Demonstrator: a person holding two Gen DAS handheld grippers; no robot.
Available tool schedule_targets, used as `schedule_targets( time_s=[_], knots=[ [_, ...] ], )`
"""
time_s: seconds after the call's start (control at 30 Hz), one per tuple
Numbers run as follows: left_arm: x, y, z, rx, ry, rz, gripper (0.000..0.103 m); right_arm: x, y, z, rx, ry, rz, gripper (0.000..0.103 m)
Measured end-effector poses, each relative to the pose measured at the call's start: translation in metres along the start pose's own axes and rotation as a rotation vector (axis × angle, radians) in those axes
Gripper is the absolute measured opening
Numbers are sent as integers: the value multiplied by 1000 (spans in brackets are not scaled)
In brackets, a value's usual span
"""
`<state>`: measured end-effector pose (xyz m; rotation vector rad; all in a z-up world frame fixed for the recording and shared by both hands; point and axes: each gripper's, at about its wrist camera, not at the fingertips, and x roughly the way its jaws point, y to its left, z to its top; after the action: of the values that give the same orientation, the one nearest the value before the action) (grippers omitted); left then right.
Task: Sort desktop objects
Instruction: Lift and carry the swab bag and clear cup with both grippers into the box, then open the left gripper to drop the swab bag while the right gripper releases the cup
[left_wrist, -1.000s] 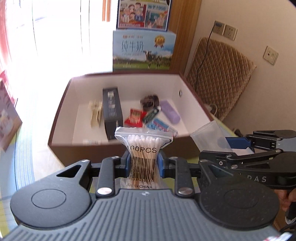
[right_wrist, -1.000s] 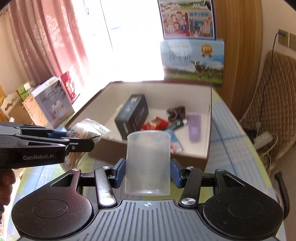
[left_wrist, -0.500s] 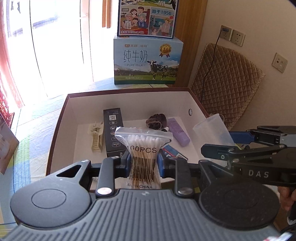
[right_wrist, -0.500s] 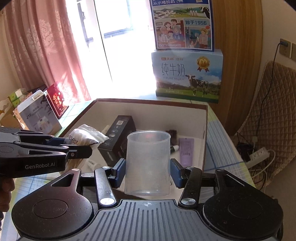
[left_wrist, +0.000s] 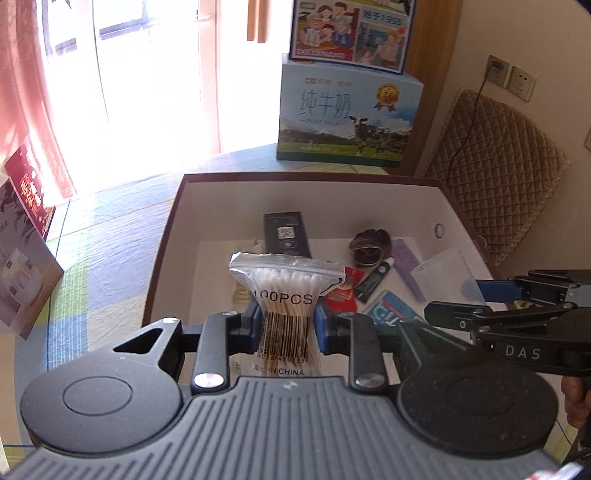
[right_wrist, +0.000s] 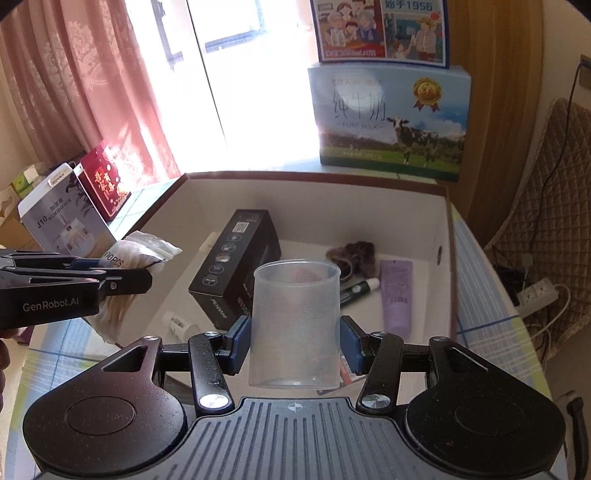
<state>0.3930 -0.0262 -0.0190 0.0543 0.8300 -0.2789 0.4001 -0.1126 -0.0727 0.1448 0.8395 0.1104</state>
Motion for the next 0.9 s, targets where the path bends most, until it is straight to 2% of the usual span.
schedule_targets(
  time_s=[0.17, 0.4, 0.9],
  knots=[
    [15, 18, -3, -46, 34, 23, 23, 24, 6, 2, -1, 40, -3, 48],
    [27, 27, -3, -57, 55, 39, 23, 51, 10, 2, -2, 93, -12, 48],
    [47, 30, -2, -70, 88, 38, 23, 76, 11, 3, 21, 146, -12, 48]
  ],
)
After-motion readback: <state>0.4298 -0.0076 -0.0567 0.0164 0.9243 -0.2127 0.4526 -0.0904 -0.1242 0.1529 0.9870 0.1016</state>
